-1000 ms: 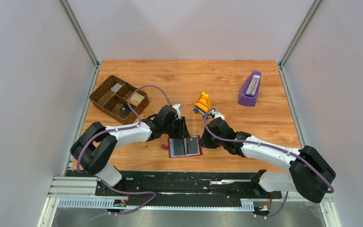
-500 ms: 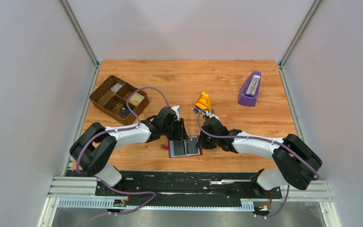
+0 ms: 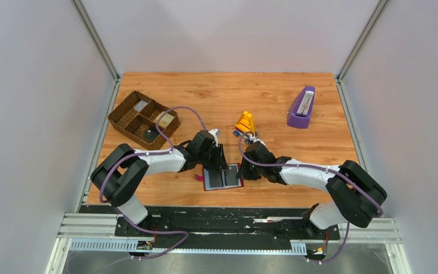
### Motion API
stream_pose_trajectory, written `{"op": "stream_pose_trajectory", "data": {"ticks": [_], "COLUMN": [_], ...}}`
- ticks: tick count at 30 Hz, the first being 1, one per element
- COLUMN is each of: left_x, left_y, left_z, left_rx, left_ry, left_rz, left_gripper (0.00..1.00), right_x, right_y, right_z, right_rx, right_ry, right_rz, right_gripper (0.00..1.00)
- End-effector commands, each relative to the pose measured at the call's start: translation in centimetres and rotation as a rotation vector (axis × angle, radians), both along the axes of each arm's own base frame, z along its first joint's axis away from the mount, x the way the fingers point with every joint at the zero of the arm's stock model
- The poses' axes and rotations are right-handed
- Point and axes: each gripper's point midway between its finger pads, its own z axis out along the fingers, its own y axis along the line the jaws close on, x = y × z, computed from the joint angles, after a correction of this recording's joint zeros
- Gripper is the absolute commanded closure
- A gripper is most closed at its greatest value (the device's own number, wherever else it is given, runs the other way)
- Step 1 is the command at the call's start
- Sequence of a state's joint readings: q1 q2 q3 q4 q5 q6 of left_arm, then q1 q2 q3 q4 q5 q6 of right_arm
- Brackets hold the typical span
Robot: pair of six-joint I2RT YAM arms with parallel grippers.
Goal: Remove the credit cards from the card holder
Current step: Remove the credit card from the card holder.
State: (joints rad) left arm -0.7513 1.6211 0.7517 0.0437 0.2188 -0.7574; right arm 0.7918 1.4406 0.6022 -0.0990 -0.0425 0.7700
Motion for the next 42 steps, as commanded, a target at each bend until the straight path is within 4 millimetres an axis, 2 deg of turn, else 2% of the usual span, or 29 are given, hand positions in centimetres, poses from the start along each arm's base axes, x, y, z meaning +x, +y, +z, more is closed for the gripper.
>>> {"op": "stream_pose_trajectory", "data": {"ticks": [1, 7, 14, 16, 21, 29, 42], "left_x": [0.5, 0.1, -0.8, -1.0, -1.2, -0.3, -0.2], "left_y": [0.1, -0.2, -0.8, -1.2, -1.3, 1.6, 2.2], "left_z": [-1.0, -0.8, 0.0, 0.4, 1.3, 1.4, 1.7], "left_rx": [0.019, -0.008, -0.094, -0.12, -0.154, -0.105, -0.075], "left_ry": [-0.002, 0.021, 0.06, 0.072, 0.082, 0.055, 0.048], "left_rz": [0.017, 0.021, 0.034, 0.027, 0.024, 0.071, 0.021], "left_gripper": [0.59, 0.65, 0.94, 1.0, 1.0, 1.0, 1.0], "right_x": [0.0, -0.1, -0.2, -0.2, -0.2, -0.1, 0.2], "right_y": [-0.5, -0.7, -0.9, -0.9, -1.1, -1.8, -1.7], "right_z": [-0.7, -0.7, -0.9, -0.9, -0.9, -1.1, -0.4], "right_rx": [-0.011, -0.014, -0.02, -0.02, -0.016, -0.021, -0.012], "right_ry": [0.005, 0.003, 0.007, 0.008, 0.014, 0.023, 0.01], "right_rz": [-0.02, -0.022, -0.026, -0.028, -0.042, -0.063, -0.053], "right_gripper": [0.87, 0.87, 0.87, 0.87, 0.87, 0.87, 0.87]}}
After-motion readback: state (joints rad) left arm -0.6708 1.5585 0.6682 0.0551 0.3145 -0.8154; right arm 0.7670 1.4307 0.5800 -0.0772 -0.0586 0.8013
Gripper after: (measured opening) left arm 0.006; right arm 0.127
